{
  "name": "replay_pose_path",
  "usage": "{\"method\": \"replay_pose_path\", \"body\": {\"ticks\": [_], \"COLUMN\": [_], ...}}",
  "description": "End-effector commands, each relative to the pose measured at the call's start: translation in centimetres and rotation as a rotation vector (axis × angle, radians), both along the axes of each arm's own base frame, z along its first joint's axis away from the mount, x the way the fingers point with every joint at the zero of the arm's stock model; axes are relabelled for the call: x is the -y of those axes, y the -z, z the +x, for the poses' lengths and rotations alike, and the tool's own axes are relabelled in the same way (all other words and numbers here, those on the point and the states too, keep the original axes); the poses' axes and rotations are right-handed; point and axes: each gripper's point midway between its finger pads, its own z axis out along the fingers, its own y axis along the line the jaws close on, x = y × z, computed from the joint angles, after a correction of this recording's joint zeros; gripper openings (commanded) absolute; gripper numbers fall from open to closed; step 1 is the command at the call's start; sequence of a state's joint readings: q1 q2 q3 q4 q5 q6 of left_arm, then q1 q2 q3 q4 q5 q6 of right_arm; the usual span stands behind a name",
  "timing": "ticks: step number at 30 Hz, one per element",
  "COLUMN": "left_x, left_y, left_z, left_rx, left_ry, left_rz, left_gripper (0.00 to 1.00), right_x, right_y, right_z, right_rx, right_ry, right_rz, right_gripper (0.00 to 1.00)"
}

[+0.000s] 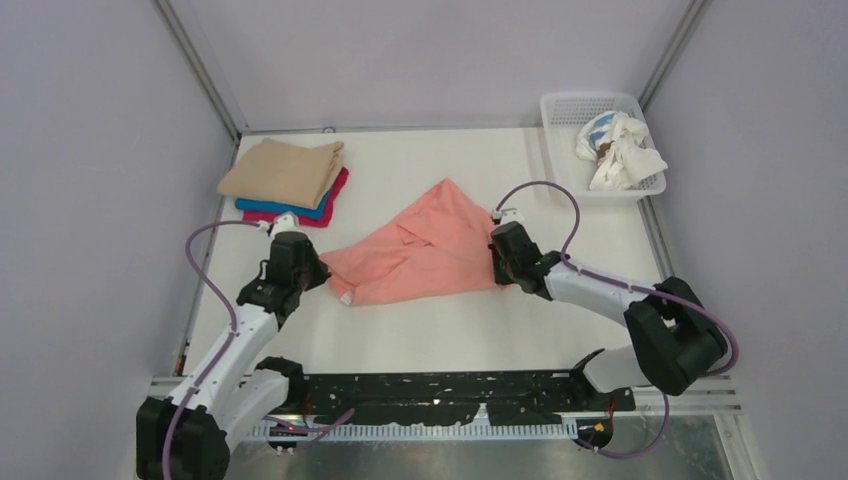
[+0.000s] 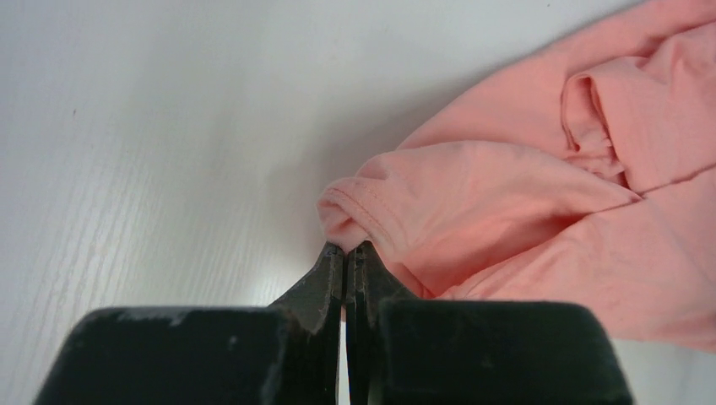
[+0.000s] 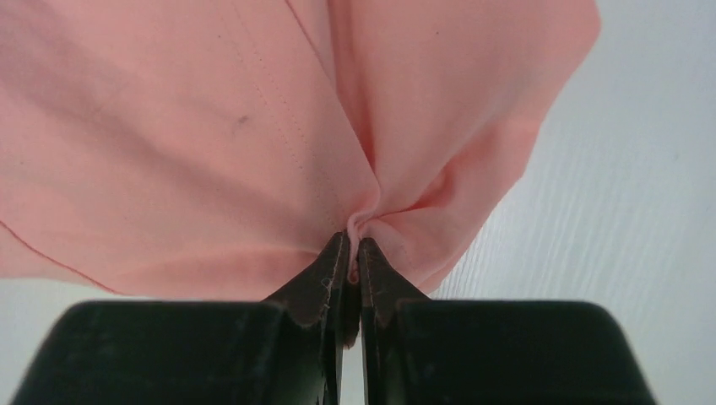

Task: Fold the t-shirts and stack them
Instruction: Flatten out the tshirt

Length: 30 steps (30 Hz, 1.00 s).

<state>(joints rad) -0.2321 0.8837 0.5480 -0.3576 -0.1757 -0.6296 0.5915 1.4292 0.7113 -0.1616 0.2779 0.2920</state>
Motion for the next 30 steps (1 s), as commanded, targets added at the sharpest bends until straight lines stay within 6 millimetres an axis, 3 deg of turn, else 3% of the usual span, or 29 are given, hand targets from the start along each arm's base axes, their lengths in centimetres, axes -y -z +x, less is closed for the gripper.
{"method": "replay_pose_path", "body": {"ticks": [1,3,8,10,11,12,15,16,18,22,26,30], "left_x": [0.0,0.2,0.3,0.2,0.2,0.2,0.4,0.6,0.9,1.1,1.2,1.4], "left_y": [1.1,1.7,1.8,1.6,1.5,1.4,1.3,1.3,1.5,1.7,2.0,2.4], "left_z": [-0.1,-0.2,-0.3,-0.3,-0.3,-0.3,-0.3,-0.3,-0.2,-0.2,-0.2,-0.1], "left_rx": [-0.022,-0.03,-0.033,-0.025,-0.02,-0.015,-0.004,-0.001,0.0,-0.006,-0.015,-0.017], "left_ry": [-0.015,-0.008,-0.005,-0.005,-0.006,-0.006,0.002,0.005,0.014,0.02,0.023,0.026], "left_rz": [-0.014,-0.026,-0.027,-0.024,-0.025,-0.027,-0.04,-0.047,-0.063,-0.072,-0.073,-0.084], "left_gripper": [0.0,0.0,0.0,0.0,0.0,0.0,0.0,0.0,0.0,0.0,0.0,0.0], "right_x": [-1.3,-1.3,-0.2,0.5,0.8,1.2,0.7,0.1,-1.8,-7.5,-13.0,-17.2], "right_y": [-0.3,0.2,0.2,-0.5,-1.1,-1.7,-6.0,-7.9,-10.8,-13.3,-11.9,-9.4], "right_z": [-3.6,-4.7,-5.7,-5.6,-5.6,-5.2,-3.4,-2.6,-1.2,2.5,6.1,9.2], "right_rx": [-0.038,-0.053,-0.054,-0.034,-0.018,0.012,0.149,0.197,0.285,0.339,0.274,0.214], "right_ry": [-0.01,-0.025,-0.009,-0.005,0.0,0.006,-0.01,-0.024,-0.075,-0.224,-0.39,-0.441], "right_rz": [0.21,0.233,0.216,0.188,0.18,0.162,0.186,0.201,0.229,0.129,-0.082,-0.182], "right_gripper": [0.15,0.21,0.26,0.43,0.58,0.64,0.9,0.97,0.96,0.95,0.95,0.95]}}
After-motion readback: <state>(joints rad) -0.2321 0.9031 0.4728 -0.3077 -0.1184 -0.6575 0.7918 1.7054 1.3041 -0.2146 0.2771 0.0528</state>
